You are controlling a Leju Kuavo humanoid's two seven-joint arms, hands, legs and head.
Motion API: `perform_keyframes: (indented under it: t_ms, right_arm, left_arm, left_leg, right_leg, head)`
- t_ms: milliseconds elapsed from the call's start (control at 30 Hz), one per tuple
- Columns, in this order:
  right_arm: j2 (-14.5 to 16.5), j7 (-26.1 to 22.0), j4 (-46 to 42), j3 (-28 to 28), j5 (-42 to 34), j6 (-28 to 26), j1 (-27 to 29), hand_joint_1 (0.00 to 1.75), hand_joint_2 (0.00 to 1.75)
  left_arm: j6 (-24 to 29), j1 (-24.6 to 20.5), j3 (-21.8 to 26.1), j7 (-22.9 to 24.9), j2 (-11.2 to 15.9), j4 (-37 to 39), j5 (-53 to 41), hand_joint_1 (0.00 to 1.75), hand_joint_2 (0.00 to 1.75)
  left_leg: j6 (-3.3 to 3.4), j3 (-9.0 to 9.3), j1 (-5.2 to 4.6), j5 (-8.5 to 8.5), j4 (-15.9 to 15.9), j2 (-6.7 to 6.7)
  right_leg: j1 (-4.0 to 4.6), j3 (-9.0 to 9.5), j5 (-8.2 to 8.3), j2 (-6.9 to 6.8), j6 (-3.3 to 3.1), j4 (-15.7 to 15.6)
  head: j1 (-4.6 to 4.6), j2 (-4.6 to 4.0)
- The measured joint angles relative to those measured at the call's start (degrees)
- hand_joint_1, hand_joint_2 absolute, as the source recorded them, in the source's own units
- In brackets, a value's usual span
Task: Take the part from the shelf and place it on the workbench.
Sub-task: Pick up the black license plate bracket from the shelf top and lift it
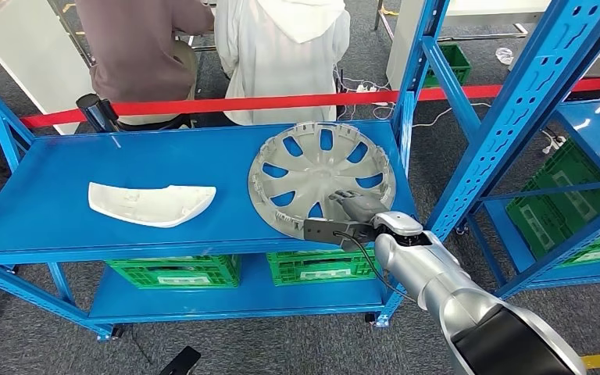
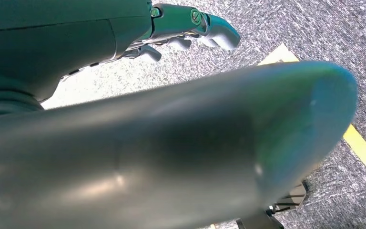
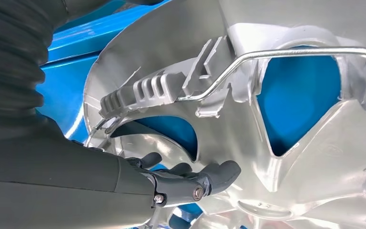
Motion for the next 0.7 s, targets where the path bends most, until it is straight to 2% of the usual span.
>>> perform_keyframes:
  t_ms: [200, 233, 267, 333, 367, 400, 700]
  right_arm:
    - [-0.01, 0.03, 0.0, -0.21, -0.01, 0.0, 0.0, 0.0, 1.75]
    - [-0.01, 0.03, 0.0, -0.25, -0.01, 0.0, 0.0, 0.06, 1.75]
    - [-0.01, 0.04, 0.0, -0.3, -0.01, 0.0, 0.0, 0.29, 1.75]
    - [-0.01, 0.11, 0.0, -0.41, -0.03, -0.05, 0.01, 1.16, 1.75]
    - [-0.01, 0.21, 0.0, -0.47, -0.06, -0.09, 0.02, 1.54, 1.75]
    - [-0.01, 0.34, 0.0, -0.52, -0.1, -0.11, 0.05, 1.75, 1.75]
    - [-0.18, 0.71, 0.0, -0.83, -0.72, -0.86, 0.65, 1.75, 1.75]
  left_arm:
    - [-0.01, 0.0, 0.0, 0.01, -0.02, 0.0, -0.22, 0.0, 0.0]
    - [-0.01, 0.0, 0.0, 0.01, -0.02, 0.0, -0.23, 0.0, 0.0]
    - [-0.01, -0.01, 0.0, 0.01, -0.02, 0.0, -0.25, 0.0, 0.0]
    - [-0.03, -0.02, 0.0, 0.07, -0.02, 0.0, -0.34, 0.0, 0.0]
    - [-0.05, -0.02, 0.0, 0.09, -0.01, 0.0, -0.4, 0.0, 0.0]
    - [-0.06, -0.04, 0.0, 0.09, -0.01, -0.01, -0.45, 0.0, 0.0]
    - [-0.24, -0.27, 0.0, 0.17, 0.06, -0.02, -1.48, 0.0, 0.0]
  left_leg:
    - [0.0, 0.0, 0.0, 0.0, 0.0, 0.0]
    - [0.0, 0.0, 0.0, 0.0, 0.0, 0.0]
    - [0.0, 0.0, 0.0, 0.0, 0.0, 0.0]
    - [0.0, 0.0, 0.0, 0.0, 0.0, 0.0]
    - [0.0, 0.0, 0.0, 0.0, 0.0, 0.0]
    - [0.0, 0.0, 0.0, 0.0, 0.0, 0.0]
    - [0.05, 0.11, -0.01, -0.1, 0.0, 0.21]
  right_leg:
    - [0.0, 0.0, 0.0, 0.0, 0.0, 0.0]
    - [0.0, 0.0, 0.0, 0.0, 0.0, 0.0]
    - [0.0, 0.0, 0.0, 0.0, 0.0, 0.0]
    - [0.0, 0.0, 0.0, 0.0, 0.0, 0.0]
    - [0.0, 0.0, 0.0, 0.0, 0.0, 0.0]
    - [0.0, 0.0, 0.0, 0.0, 0.0, 0.0]
    - [-0.01, 0.19, 0.01, 0.12, 0.06, -0.06]
  head:
    - [0.0, 0.0]
    - [0.0, 0.0]
    - [0.0, 0.0]
    - [0.0, 0.0]
    - [0.0, 0.0]
    - [0.0, 0.0]
    - [0.0, 0.0]
